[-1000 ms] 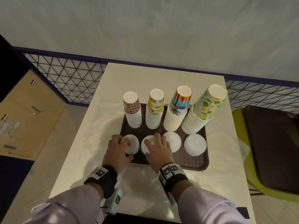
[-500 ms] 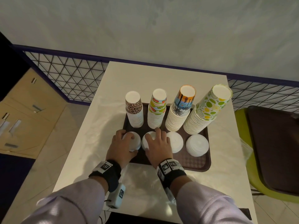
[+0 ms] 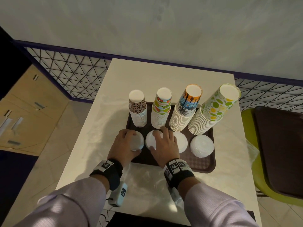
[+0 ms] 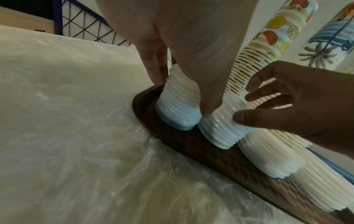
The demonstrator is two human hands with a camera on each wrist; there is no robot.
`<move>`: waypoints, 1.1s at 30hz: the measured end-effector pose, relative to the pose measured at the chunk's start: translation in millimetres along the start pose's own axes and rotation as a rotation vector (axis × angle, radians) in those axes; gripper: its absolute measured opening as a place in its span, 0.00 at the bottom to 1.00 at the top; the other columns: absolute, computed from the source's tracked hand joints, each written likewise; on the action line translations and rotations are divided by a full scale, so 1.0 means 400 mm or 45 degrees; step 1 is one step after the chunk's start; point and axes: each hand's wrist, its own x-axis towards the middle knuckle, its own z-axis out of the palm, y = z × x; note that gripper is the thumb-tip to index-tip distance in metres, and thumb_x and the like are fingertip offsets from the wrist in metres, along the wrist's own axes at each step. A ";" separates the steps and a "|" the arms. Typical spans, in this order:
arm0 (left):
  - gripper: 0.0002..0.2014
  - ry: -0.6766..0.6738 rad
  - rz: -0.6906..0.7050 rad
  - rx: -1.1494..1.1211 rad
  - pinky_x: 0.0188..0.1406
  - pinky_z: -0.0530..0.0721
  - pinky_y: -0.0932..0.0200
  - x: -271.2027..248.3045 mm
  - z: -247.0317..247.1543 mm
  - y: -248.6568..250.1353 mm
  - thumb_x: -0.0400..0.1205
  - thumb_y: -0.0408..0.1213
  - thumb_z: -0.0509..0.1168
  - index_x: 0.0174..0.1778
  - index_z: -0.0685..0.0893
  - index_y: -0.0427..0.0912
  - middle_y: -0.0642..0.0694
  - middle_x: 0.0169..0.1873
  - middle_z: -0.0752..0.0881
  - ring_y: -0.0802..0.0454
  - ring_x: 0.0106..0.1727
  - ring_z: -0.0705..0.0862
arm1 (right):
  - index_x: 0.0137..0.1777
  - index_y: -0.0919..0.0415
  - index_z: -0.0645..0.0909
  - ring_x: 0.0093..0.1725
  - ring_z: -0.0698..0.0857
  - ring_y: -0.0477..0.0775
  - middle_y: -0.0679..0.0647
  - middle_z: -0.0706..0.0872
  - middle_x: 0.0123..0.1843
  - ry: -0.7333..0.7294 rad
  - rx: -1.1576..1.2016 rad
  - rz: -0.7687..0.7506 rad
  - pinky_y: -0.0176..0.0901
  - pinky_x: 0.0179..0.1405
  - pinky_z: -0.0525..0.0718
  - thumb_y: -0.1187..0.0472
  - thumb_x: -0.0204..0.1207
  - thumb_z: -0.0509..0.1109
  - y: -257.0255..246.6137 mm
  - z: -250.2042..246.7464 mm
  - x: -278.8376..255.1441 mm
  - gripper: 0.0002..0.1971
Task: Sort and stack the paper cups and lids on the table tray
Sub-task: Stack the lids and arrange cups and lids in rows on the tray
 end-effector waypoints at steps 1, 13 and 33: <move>0.33 -0.007 -0.005 -0.021 0.67 0.85 0.45 0.000 -0.001 -0.004 0.73 0.46 0.83 0.72 0.76 0.52 0.48 0.77 0.69 0.40 0.70 0.78 | 0.75 0.49 0.71 0.75 0.71 0.63 0.57 0.68 0.80 0.002 0.010 -0.005 0.57 0.72 0.76 0.49 0.76 0.75 0.004 0.000 -0.001 0.29; 0.27 -0.002 -0.064 -0.043 0.80 0.77 0.45 0.010 -0.015 -0.015 0.82 0.44 0.77 0.77 0.80 0.55 0.46 0.83 0.69 0.42 0.79 0.76 | 0.64 0.50 0.81 0.69 0.77 0.63 0.56 0.75 0.77 -0.039 0.022 -0.152 0.58 0.64 0.81 0.52 0.74 0.77 0.011 0.021 -0.040 0.19; 0.14 0.180 0.064 -0.049 0.44 0.77 0.63 -0.043 -0.028 -0.036 0.77 0.45 0.78 0.50 0.80 0.51 0.51 0.50 0.81 0.55 0.47 0.80 | 0.75 0.60 0.77 0.65 0.75 0.62 0.57 0.80 0.70 0.051 0.254 -0.092 0.55 0.62 0.80 0.53 0.65 0.82 0.024 -0.009 -0.044 0.37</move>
